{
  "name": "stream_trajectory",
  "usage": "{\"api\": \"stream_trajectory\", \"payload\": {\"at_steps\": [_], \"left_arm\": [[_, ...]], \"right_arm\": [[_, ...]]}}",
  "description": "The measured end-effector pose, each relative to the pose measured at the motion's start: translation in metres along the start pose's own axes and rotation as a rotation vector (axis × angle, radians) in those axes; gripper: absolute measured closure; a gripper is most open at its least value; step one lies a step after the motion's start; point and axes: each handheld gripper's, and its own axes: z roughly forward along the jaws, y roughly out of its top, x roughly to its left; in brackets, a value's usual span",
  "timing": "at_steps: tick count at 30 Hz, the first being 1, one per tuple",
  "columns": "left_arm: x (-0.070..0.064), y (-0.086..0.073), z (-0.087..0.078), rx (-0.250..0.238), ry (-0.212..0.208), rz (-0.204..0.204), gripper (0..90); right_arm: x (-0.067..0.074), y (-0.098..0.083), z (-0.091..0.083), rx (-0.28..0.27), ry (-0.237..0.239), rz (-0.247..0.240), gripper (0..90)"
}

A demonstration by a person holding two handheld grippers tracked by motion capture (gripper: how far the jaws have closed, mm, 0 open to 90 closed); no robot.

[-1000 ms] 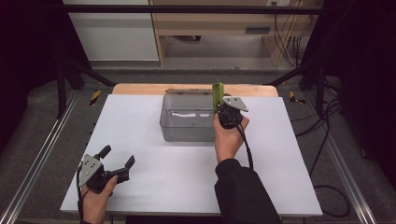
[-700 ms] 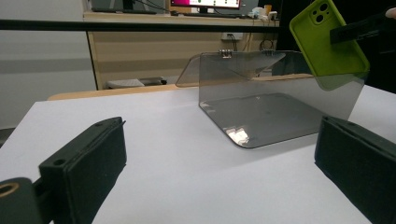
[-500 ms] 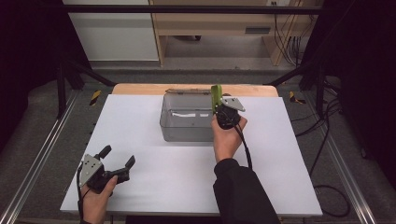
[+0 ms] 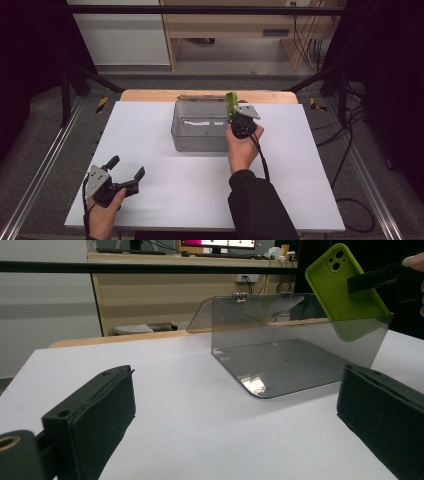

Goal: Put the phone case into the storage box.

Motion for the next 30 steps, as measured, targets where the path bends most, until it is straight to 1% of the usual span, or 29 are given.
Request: {"api": "stream_trajectory", "payload": {"at_steps": [26, 30], "left_arm": [[0.0001, -0.0002, 0.0001, 0.002, -0.005, -0.003, 2.1], [0.0, -0.0003, 0.0003, 0.003, -0.007, -0.003, 2.2]], "right_arm": [[0.0025, -0.0058, 0.0077, 0.035, -0.015, -0.035, 77.2], [0.0036, -0.0073, 0.0094, 0.049, -0.014, -0.043, 77.2]]}}
